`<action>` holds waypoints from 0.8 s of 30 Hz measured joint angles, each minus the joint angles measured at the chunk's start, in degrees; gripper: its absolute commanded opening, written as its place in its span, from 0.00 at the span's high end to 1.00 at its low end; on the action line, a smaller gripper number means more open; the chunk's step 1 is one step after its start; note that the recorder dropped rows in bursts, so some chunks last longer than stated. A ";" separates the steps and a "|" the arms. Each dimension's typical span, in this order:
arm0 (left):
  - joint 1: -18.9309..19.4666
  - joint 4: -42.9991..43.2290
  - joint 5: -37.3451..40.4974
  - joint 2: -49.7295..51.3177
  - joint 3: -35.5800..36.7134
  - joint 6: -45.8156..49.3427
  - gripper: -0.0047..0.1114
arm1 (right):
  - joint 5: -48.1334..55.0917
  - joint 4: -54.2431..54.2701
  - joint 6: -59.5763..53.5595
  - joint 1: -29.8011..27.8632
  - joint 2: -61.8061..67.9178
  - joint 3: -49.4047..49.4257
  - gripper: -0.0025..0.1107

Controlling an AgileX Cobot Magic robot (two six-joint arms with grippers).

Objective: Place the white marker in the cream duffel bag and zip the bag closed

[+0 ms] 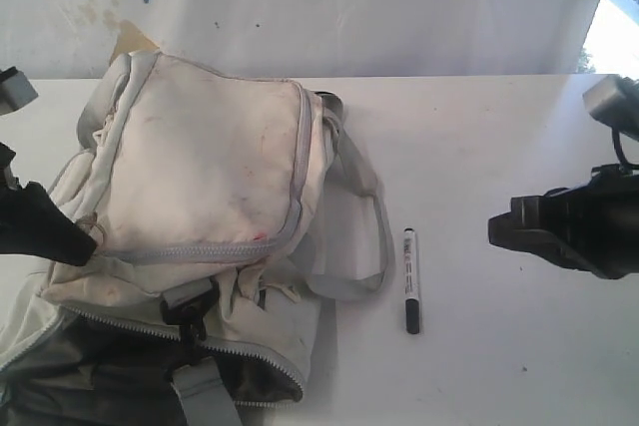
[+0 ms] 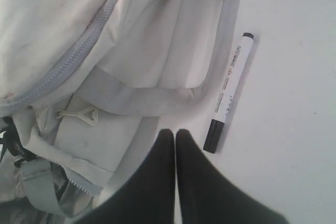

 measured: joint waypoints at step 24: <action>0.00 -8.13 -5.68 -0.28 -1.48 0.00 0.30 | -0.92 1.51 -1.45 15.69 0.23 -7.58 0.65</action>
